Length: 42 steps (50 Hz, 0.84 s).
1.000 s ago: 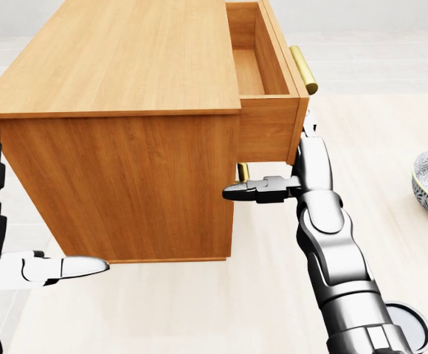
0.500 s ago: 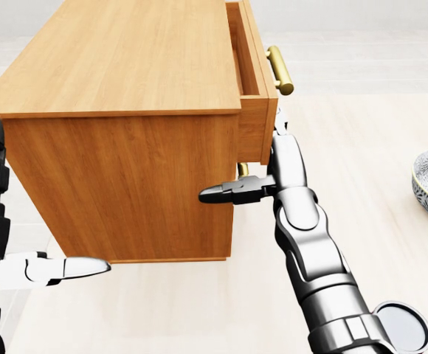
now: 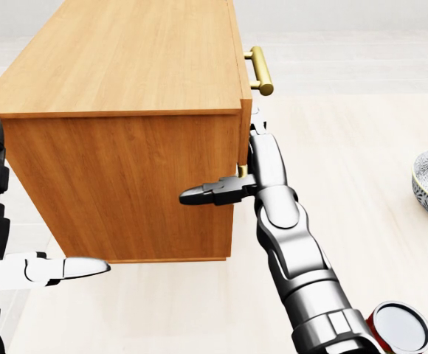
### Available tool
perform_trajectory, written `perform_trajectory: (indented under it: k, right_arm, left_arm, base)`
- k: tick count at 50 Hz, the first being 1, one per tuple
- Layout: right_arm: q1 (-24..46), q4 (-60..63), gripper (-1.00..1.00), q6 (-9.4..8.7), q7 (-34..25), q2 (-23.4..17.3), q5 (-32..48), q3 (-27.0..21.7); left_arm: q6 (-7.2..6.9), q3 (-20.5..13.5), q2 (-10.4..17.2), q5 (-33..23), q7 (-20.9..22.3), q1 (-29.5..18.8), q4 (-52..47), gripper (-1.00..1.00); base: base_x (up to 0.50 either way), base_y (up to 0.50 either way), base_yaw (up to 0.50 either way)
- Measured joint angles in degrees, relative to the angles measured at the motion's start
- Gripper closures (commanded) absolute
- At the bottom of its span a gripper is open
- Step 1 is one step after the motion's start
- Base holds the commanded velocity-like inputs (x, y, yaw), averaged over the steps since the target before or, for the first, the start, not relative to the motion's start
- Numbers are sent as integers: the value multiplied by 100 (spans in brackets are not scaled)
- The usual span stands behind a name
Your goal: Close the top drawer of the cabinet.
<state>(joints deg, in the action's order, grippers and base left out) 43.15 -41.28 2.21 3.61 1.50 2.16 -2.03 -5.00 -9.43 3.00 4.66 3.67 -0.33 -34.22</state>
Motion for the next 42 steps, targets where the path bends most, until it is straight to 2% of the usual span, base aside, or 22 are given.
perform_trajectory:
  k: [16, 42]
  right_arm:
    - [159, -267, -100, 115, -40, 150, 60, 55]
    - [280, -493, -100, 226, -136, 21, 149, 106]
  left_arm:
    - [0, -4, -3, 2, 7, 23, 32, -100]
    - [0, -35, 12, 26, -3, -12, -8, -100]
  base:
    - [0, 0, 0]
    - [0, 0, 0]
